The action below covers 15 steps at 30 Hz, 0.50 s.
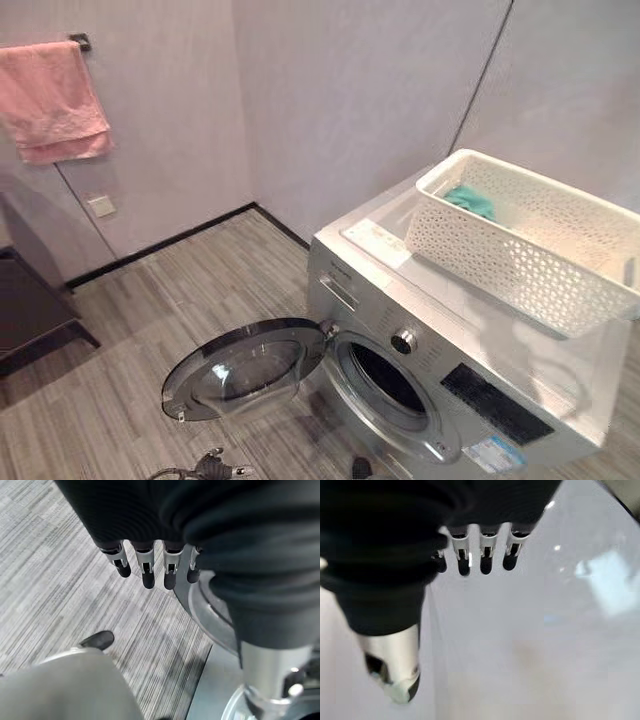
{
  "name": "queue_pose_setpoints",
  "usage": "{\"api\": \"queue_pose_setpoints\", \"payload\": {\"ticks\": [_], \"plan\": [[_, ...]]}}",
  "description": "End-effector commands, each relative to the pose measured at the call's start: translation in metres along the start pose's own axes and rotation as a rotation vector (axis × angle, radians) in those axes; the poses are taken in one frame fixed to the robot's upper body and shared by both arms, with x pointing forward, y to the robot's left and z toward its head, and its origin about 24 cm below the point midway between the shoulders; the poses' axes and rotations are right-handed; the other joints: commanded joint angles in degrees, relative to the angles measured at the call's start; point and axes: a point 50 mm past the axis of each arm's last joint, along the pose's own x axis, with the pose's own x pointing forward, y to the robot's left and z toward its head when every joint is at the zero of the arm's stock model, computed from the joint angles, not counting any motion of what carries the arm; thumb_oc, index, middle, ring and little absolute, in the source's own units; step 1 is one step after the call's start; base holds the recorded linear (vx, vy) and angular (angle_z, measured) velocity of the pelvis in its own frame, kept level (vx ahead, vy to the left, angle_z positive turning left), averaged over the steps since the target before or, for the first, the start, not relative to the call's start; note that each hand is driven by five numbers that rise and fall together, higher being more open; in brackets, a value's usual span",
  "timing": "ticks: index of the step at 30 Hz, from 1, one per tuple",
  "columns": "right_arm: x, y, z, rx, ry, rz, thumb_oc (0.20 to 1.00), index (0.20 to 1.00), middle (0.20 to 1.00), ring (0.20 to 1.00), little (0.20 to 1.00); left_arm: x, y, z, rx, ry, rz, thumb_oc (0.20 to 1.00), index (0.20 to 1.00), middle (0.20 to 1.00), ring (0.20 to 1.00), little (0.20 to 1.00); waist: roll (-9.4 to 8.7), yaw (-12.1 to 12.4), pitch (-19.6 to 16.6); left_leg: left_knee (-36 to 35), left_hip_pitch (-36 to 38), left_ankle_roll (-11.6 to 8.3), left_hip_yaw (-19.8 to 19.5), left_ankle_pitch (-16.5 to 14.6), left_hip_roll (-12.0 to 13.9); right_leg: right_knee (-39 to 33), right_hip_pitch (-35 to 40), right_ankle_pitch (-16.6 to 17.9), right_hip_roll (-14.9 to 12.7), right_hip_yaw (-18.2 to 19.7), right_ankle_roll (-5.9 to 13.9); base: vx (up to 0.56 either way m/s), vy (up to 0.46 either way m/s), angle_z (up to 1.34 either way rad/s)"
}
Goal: Grab the laundry basket,head to the washer,open it,put in the laundry and shut it.
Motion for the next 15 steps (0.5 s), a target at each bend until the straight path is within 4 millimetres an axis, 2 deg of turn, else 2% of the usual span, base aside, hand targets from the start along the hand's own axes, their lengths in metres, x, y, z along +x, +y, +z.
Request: {"api": "queue_pose_setpoints", "payload": {"ticks": [1,4,5,8,9,10,11,12,13,15], "plan": [[0.013,-0.01,0.017,-0.001,-0.035,-0.002,1.0,1.0,1.0,1.0,1.0,0.0,0.012,0.0,0.031,0.007,-0.016,1.0,1.0,1.0,1.0,1.0,-2.56,1.8,-0.94,2.18,3.63,1.56,-1.02,-6.96,-0.1,6.81,-7.03,-1.03,-3.72,1.09,2.28,0.05,-0.136,0.06],[0.019,-0.004,0.03,-0.004,-0.069,0.045,1.0,1.0,1.0,1.0,1.0,0.001,0.01,0.002,0.026,0.001,-0.032,1.0,1.0,1.0,1.0,1.0,-2.22,2.36,-1.34,1.34,2.8,0.63,-1.37,-5.92,0.82,5.45,-6.38,-1.95,-3.08,0.07,1.72,0.04,-0.107,0.1],[0.024,0.0,0.045,-0.017,-0.113,0.07,1.0,1.0,1.0,1.0,1.0,0.001,0.009,0.004,0.023,-0.008,-0.043,1.0,1.0,1.0,1.0,1.0,-2.11,3.15,-1.29,0.7,1.92,-0.13,-1.42,-4.99,1.6,4.23,-6.05,-2.47,-2.56,-0.61,1.49,0.01,-0.072,0.11],[0.03,0.002,0.062,-0.006,-0.152,0.086,1.0,1.0,1.0,1.0,1.0,0.001,0.007,0.008,0.021,-0.018,-0.056,1.0,1.0,1.0,1.0,1.0,-1.31,3.6,-0.76,-0.07,0.36,-1.06,-1.7,-3.67,2.53,3.41,-6.15,-3.17,-1.87,-1.26,0.89,0.0,-0.083,0.12],[0.031,0.002,0.063,-0.008,-0.154,0.086,1.0,1.0,1.0,1.0,1.0,0.001,0.007,0.008,0.019,-0.018,-0.057,1.0,1.0,1.0,1.0,1.0,-1.19,3.48,-0.8,-0.1,0.3,-1.08,-1.74,-3.64,2.56,3.42,-6.19,-3.17,-1.86,-1.31,0.87,-0.01,-0.084,0.14],[0.033,0.004,0.067,0.002,-0.16,0.102,0.95,0.95,0.95,0.95,0.95,0.001,0.007,0.008,0.017,-0.017,-0.061,1.0,1.0,1.0,1.0,1.0,-0.96,3.75,-0.46,-0.19,-0.39,-1.4,-1.87,-3.26,2.87,3.39,-6.48,-3.41,-1.68,-1.64,0.71,-0.07,-0.077,0.16],[0.036,0.004,0.07,-0.002,-0.159,0.12,0.956,0.956,0.956,0.956,0.956,0.001,0.01,0.009,0.011,-0.021,-0.06,1.0,1.0,1.0,1.0,1.0,-0.8,4.27,0.6,-0.12,-2.0,-1.89,-2.21,-2.53,3.38,3.69,-7.35,-3.74,-1.52,-1.97,0.36,-0.07,-0.077,0.27],[0.037,0.003,0.072,-0.004,-0.162,0.118,1.0,1.0,1.0,1.0,1.0,0.001,0.009,0.009,0.008,-0.022,-0.063,1.0,1.0,1.0,1.0,1.0,-0.56,4.07,0.53,-0.06,-2.2,-1.9,-2.3,-2.53,3.4,3.77,-7.5,-3.77,-1.52,-2.03,0.33,-0.15,-0.098,0.34],[0.04,0.007,0.074,-0.008,-0.16,0.154,1.0,1.0,1.0,1.0,1.0,0.001,0.013,0.007,0.012,-0.018,-0.06,1.0,1.0,1.0,1.0,1.0,0.07,4.59,2.31,0.13,-4.51,-2.54,-2.68,-1.36,4.12,4.09,-9.01,-4.17,-1.12,-2.46,-0.23,-0.11,-0.074,0.34],[0.041,0.01,0.072,-0.001,-0.151,0.179,1.0,1.0,1.0,1.0,1.0,0.001,0.016,0.002,0.004,0.002,-0.051,1.0,1.0,1.0,1.0,1.0,0.49,4.7,3.05,-0.02,-5.47,-2.88,-2.54,-0.6,4.48,4.23,-9.96,-4.29,-0.78,-2.72,-0.44,-0.08,-0.08,0.26]]}}
